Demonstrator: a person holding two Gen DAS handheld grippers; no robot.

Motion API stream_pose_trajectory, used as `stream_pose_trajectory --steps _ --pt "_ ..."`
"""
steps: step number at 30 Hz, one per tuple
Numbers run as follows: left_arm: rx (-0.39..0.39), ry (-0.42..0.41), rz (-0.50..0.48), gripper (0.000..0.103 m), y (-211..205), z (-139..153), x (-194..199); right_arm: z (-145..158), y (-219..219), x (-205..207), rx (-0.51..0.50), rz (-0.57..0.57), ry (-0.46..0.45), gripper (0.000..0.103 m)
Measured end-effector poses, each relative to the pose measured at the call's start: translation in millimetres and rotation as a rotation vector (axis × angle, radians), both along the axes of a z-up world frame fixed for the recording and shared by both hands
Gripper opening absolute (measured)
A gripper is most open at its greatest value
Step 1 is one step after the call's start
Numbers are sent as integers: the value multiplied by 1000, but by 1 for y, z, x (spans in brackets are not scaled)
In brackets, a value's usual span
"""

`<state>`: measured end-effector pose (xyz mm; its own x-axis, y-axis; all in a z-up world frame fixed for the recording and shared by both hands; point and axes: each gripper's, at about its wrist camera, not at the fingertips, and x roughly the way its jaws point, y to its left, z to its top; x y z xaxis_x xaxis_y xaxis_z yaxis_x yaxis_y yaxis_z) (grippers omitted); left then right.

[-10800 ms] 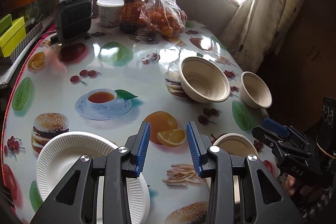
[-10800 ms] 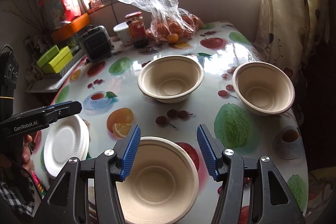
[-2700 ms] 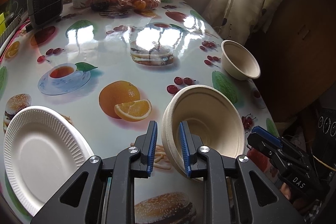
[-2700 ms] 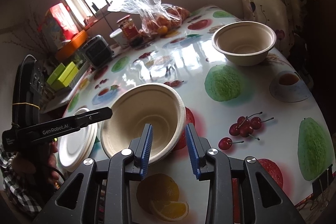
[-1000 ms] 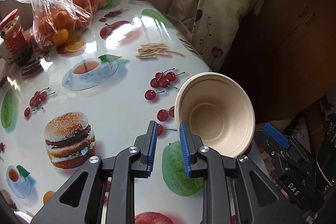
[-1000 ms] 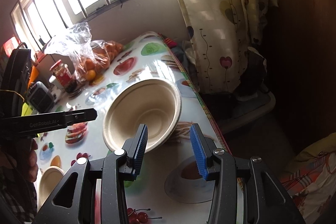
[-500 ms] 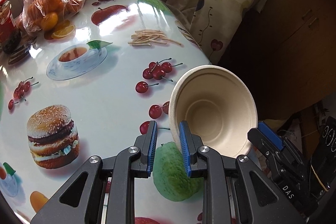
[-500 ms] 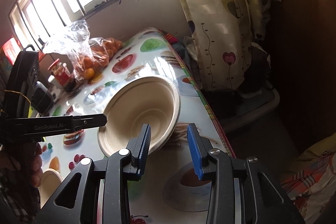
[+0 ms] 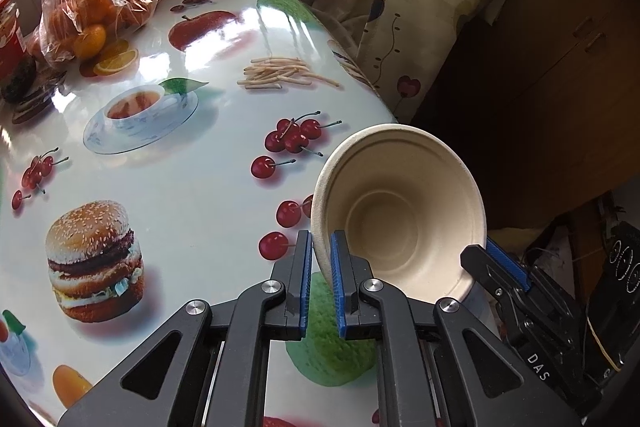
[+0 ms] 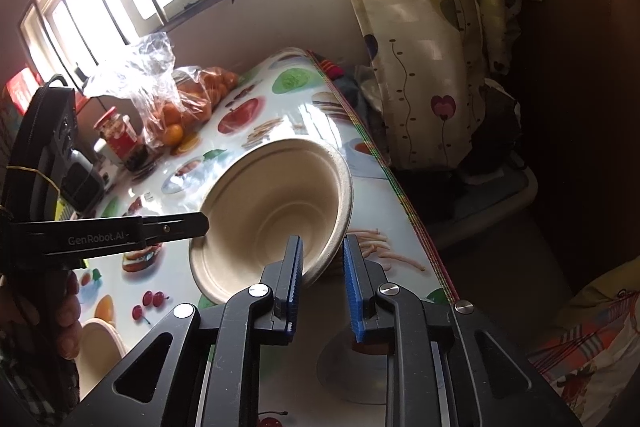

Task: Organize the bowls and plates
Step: 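Lift the kraft bowl with the left gripper and carry it toward the bowl stack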

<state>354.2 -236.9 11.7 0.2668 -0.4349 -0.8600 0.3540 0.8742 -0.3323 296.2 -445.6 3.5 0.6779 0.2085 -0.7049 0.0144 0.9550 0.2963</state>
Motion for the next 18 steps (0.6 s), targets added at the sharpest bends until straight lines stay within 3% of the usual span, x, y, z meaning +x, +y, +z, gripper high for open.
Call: stream_pose_trajectory --steps 18 --pt "-22 -19 1 10 9 12 -12 4 2 -10 10 -1 -12 20"
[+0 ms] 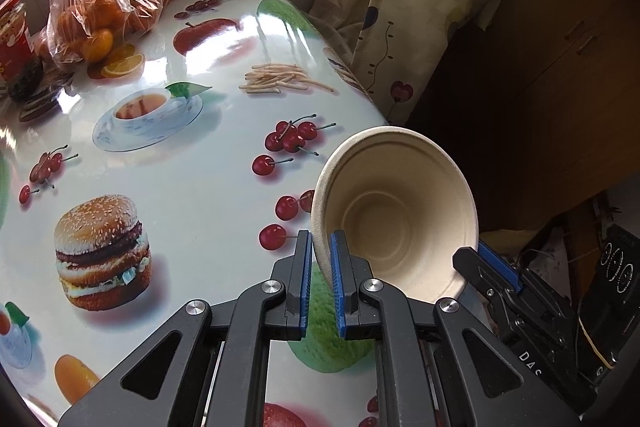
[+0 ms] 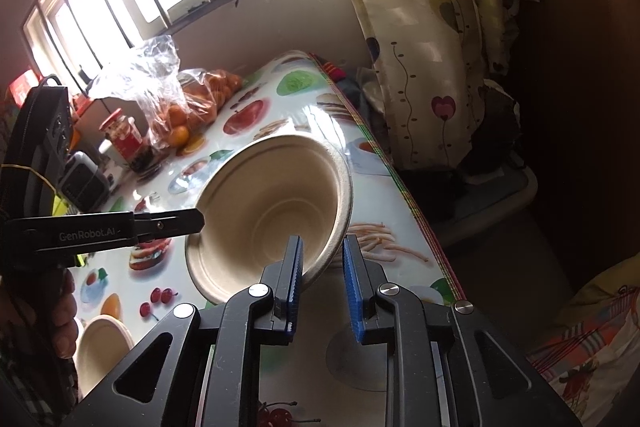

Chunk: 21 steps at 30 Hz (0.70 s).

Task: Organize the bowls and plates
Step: 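Lift the kraft bowl with the left gripper and carry it toward the bowl stack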

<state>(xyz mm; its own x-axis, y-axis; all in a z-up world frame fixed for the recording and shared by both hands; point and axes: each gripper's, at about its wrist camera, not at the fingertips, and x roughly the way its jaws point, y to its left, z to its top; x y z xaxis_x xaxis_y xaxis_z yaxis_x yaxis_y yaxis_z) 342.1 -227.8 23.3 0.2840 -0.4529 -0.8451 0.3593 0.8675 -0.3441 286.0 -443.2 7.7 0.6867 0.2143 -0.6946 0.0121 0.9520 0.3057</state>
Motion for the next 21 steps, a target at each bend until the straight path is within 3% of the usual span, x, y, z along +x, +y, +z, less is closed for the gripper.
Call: stream_pose_trajectory --steps 21 --pt "-42 -47 13 10 30 26 -40 26 23 -41 0 25 -58 20"
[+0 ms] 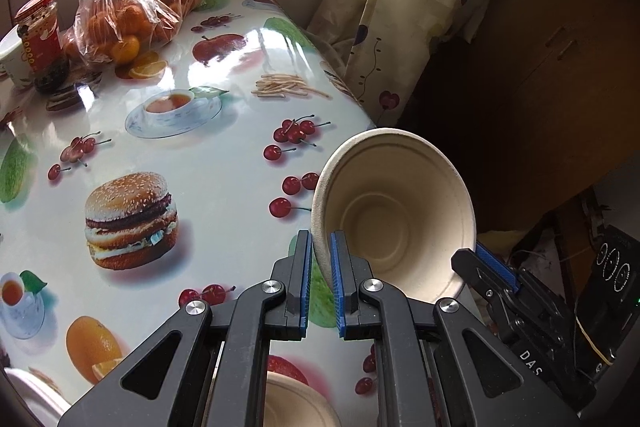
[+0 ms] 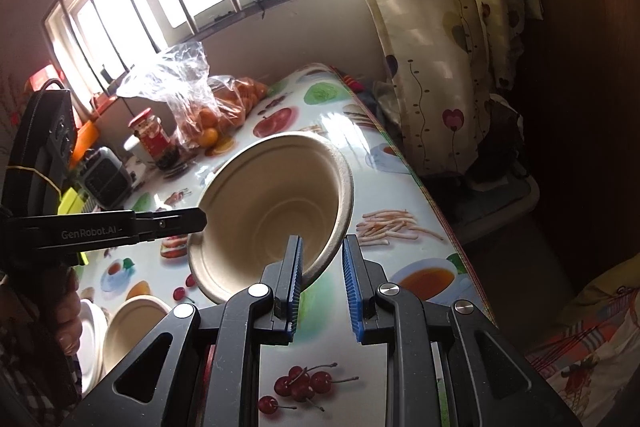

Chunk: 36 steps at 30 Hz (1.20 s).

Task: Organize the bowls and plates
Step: 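Lift the kraft bowl with the left gripper and carry it toward the bowl stack, then lower the held bowl onto the bowl stack with the left gripper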

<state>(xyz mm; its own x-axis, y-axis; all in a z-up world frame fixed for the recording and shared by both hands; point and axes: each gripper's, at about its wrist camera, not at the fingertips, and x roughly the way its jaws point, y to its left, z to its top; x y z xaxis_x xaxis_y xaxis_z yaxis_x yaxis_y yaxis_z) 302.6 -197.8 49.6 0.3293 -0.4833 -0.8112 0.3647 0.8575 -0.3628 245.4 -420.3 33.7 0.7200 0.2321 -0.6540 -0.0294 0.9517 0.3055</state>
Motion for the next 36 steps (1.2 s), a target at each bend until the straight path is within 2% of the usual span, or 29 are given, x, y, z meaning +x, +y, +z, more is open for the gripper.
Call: stream_pose_trajectory --steps 21,36 --pt "-50 -61 48 10 60 23 -53 20 49 -50 7 69 -59 20" --pt "-71 -67 87 10 105 19 -86 12 82 -75 25 117 -47 20"
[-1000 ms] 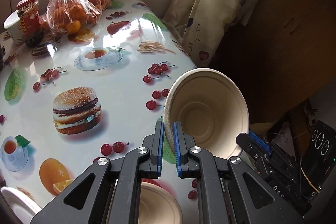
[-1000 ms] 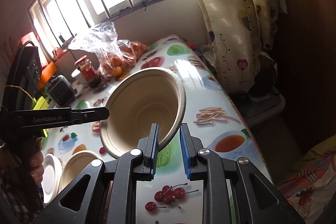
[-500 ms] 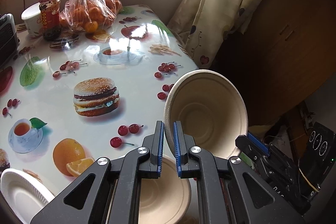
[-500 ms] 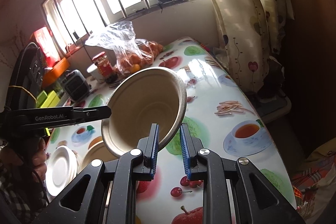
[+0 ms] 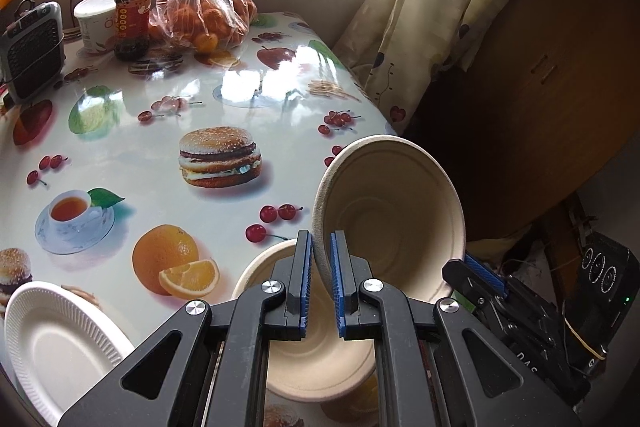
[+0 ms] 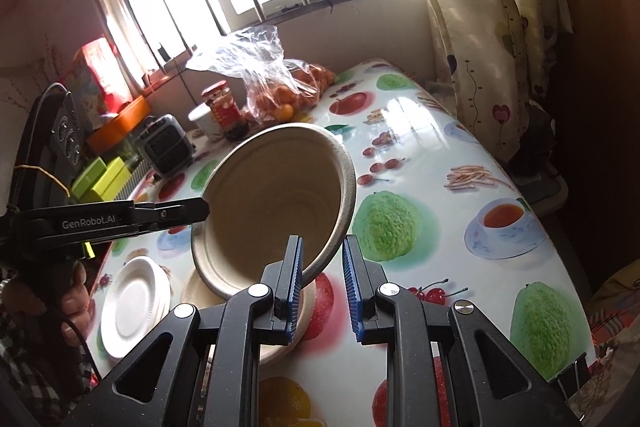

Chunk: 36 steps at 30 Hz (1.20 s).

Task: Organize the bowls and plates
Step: 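Lower the held bowl onto the bowl stack with the left gripper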

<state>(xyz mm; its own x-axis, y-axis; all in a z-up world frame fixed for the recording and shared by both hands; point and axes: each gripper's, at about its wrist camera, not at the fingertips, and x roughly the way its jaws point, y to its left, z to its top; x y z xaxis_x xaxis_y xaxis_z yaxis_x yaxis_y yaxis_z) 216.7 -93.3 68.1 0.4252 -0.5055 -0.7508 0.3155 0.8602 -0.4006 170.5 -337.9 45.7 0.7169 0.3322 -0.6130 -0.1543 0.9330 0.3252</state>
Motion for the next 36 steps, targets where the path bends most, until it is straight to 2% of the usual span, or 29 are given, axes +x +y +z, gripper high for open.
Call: stream_pose_trajectory --steps 16,36 --pt "-1 26 36 10 33 -17 -23 -17 27 -15 14 43 41 20" --pt "11 53 58 10 48 -37 -39 -33 45 -25 7 58 76 20"
